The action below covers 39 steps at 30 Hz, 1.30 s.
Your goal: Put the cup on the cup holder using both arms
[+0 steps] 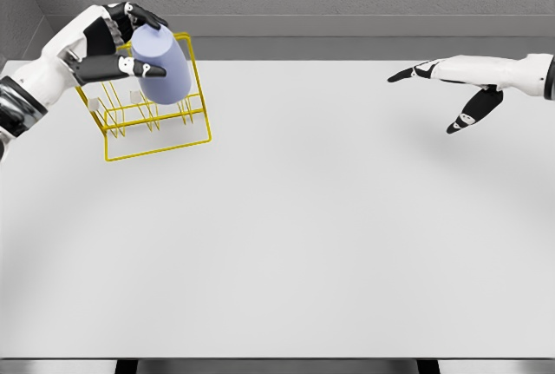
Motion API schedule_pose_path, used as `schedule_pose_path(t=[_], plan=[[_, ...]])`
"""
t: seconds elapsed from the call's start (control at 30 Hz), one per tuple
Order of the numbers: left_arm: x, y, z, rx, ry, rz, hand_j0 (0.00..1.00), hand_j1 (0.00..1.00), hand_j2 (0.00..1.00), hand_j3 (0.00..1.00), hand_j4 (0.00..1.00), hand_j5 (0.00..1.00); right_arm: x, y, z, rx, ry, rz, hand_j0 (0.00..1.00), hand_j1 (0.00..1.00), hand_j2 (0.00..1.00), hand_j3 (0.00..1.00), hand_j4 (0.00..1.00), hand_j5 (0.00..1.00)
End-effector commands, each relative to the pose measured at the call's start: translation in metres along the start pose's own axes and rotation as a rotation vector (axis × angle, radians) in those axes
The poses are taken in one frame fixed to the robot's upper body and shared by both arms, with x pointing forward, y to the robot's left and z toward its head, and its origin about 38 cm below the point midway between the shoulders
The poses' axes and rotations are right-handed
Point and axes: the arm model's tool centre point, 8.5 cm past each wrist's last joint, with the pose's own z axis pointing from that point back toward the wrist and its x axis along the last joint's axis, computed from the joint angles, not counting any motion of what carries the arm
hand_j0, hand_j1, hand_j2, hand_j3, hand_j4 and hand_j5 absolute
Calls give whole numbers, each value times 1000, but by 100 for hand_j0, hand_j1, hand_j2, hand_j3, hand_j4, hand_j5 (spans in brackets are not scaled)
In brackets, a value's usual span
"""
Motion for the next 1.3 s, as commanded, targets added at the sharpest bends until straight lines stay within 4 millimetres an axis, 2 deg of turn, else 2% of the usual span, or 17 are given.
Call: schedule_pose_path(t=[0.0,0.07,0.2,0.33,0.4,0.63,0.7,0.8,0.93,1.0,1.07,1.27], plan=[[0,1,1,-2,4,9,72,72,72,72,72,72,0,-1,0,-5,0,-5,100,100,100,100,100,100],[0,0,1,-3,4,9,77,77,77,77,77,77,0,-1,0,-6,-1,-6,100,100,100,100,100,100],[0,0,1,-3,4,7,82,82,82,82,82,82,0,-1,0,-6,-1,-6,100,100,100,100,100,100],[1,0,1,-5,3,7,83,83,83,83,83,83,0,-1,0,-6,-1,-6,100,100,100,100,100,100],[1,0,1,-5,1,6,88,88,88,88,88,88,0,-1,0,-6,-1,-6,100,100,100,100,100,100],[3,-2,1,-17,-12,21,88,88,88,88,88,88,0,-1,0,-6,-1,-6,100,100,100,100,100,100],[6,-8,3,-72,-27,32,95,95,95,95,95,95,0,-1,0,-6,-1,-6,100,100,100,100,100,100],[15,-7,14,-99,-30,19,100,100,100,100,100,100,0,-1,1,-6,0,-6,100,100,100,100,100,100],[27,-2,33,-115,-43,27,100,100,100,100,100,100,0,-1,1,-6,0,-6,100,100,100,100,100,100],[34,-5,49,-120,-52,28,100,100,100,100,100,100,-1,-1,2,-6,2,-6,100,100,100,100,100,100],[35,3,67,-108,-39,55,100,100,100,100,100,100,-1,-1,2,-6,2,-6,100,100,100,100,100,100],[36,-12,70,-146,-43,80,100,100,100,100,100,100,-1,-1,2,-6,2,-6,100,100,100,100,100,100]])
